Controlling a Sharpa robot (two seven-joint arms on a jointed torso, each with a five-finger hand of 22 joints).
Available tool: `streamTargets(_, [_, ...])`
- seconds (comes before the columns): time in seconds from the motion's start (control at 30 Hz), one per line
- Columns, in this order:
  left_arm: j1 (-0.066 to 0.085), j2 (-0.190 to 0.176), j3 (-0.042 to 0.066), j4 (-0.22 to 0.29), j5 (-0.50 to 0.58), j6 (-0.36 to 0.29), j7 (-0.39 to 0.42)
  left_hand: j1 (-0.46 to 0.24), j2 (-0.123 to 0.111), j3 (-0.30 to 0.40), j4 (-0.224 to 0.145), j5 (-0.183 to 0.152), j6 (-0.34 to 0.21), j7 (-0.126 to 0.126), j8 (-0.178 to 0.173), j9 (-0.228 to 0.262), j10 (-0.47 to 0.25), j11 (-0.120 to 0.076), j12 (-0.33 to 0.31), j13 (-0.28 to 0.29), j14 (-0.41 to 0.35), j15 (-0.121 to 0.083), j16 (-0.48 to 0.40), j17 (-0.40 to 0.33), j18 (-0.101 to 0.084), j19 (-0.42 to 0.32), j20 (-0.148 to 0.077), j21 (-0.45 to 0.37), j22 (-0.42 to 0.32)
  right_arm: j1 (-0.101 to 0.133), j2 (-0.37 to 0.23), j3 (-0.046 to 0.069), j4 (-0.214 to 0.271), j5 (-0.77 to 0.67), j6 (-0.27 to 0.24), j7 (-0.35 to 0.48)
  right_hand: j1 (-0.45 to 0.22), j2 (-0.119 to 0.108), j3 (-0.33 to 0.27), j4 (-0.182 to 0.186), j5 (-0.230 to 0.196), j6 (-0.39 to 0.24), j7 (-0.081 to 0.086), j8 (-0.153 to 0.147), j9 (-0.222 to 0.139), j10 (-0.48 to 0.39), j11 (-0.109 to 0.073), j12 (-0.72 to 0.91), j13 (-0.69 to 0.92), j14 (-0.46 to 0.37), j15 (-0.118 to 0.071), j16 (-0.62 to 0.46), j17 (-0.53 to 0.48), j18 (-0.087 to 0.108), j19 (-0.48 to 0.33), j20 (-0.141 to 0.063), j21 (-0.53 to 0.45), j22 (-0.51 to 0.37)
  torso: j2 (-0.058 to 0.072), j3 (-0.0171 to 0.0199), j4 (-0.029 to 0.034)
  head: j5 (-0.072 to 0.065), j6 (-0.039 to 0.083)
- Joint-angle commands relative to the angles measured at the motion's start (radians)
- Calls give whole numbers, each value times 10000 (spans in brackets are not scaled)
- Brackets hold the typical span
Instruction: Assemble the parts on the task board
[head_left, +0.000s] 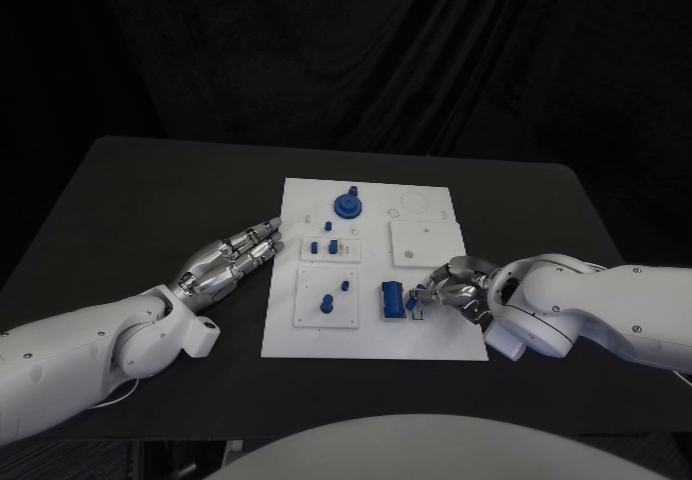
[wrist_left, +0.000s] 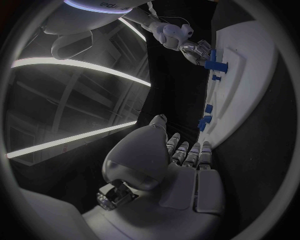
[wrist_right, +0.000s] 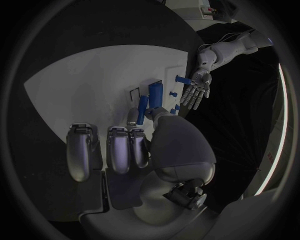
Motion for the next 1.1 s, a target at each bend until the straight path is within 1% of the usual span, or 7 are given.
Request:
streamTargets(0.03, [-84, 16, -41, -5, -3, 100, 181, 8, 17, 49, 3, 27, -37, 74, 54, 9, 30, -1, 2, 12, -22, 63, -67, -16, 116, -11, 41, -27, -16, -32, -31, -14, -17, 35, 71, 32, 21, -53, 48, 12, 57, -9, -61, -39, 14, 1021, -58, 26, 2633, 891, -97, -39, 1824, 95, 565, -86, -47, 2292, 4, -1, 2, 0, 1])
streamTargets(0.37, [-109, 7, -41, 1, -3, 81, 187, 8, 17, 49, 3, 27, -37, 74, 54, 9, 30, -1, 2, 12, -22, 63, -67, -16, 116, -11, 41, -27, -16, -32, -50, -14, -96, 881, -99, 226, -62, 40, 205, 64, 95, 94, -76, 21, 61, 1021, -64, 26, 2633, 897, -100, -29, 1854, 99, 558, -89, -60, 2287, 12, -4, 4, 22, 1])
streamTargets(0.6, [-117, 0, -41, 2, -3, 77, 182, 8, 15, 55, -3, 34, -60, 59, 49, 5, 30, 8, 2, 12, -22, 66, -67, -16, 116, -11, 44, -27, -16, -32, -94, -14, -82, 1359, -375, 489, -100, 113, 392, 56, 135, 246, -120, 117, 125, 1021, -100, 26, 2633, 908, -124, -11, 1909, 91, 574, -104, -30, 2299, 8, 1, -2, 41, 1])
streamTargets(0.67, [-120, -1, -41, -2, -3, 77, 179, 8, 17, 63, -8, 38, -81, 34, 43, 1, 35, 26, 4, 14, -22, 69, -67, -16, 116, -10, 45, -26, -16, -32, -125, -14, -59, 1437, -474, 578, -118, 125, 473, 51, 133, 341, -150, 139, 137, 1021, -137, 26, 2633, 915, -148, 1, 1943, 87, 581, -119, -15, 2304, 4, 2, -3, 44, 1])
streamTargets(0.8, [-123, -4, -41, -4, -3, 75, 179, 7, 18, 69, -14, 42, -103, 16, 38, -2, 33, 38, 3, 13, -22, 71, -67, -16, 115, -10, 48, -26, -16, -32, -187, -14, 4, 1493, -591, 684, -151, 105, 595, 37, 131, 507, -199, 133, 129, 1021, -197, 26, 2633, 921, -196, 12, 1974, 83, 591, -157, 2, 2311, 6, 1, -7, 55, 1])
streamTargets(0.97, [-128, -11, -41, -2, -3, 76, 179, 8, 19, 77, -21, 51, -114, -2, 35, -4, 35, 49, 4, 14, -22, 74, -67, -16, 114, -10, 50, -26, -16, -32, -272, -15, 118, 1517, -779, 805, -166, 74, 658, 25, 132, 599, -229, 116, 117, 1021, -217, 26, 2633, 922, -218, 14, 1981, 80, 598, -180, 15, 2316, 4, 3, -11, 63, 1])
streamTargets(1.1, [-132, -14, -41, -4, -3, 74, 182, 8, 19, 77, -21, 51, -114, -2, 35, -4, 35, 49, 4, 14, -22, 74, -67, -16, 114, -10, 50, -26, -16, -32, -340, -15, 209, 1524, -888, 872, -165, 55, 709, 12, 149, 662, -248, 106, 110, 1021, -231, 26, 2633, 928, -231, 23, 2008, 80, 597, -194, 14, 2315, 8, 5, 1, 61, 1])
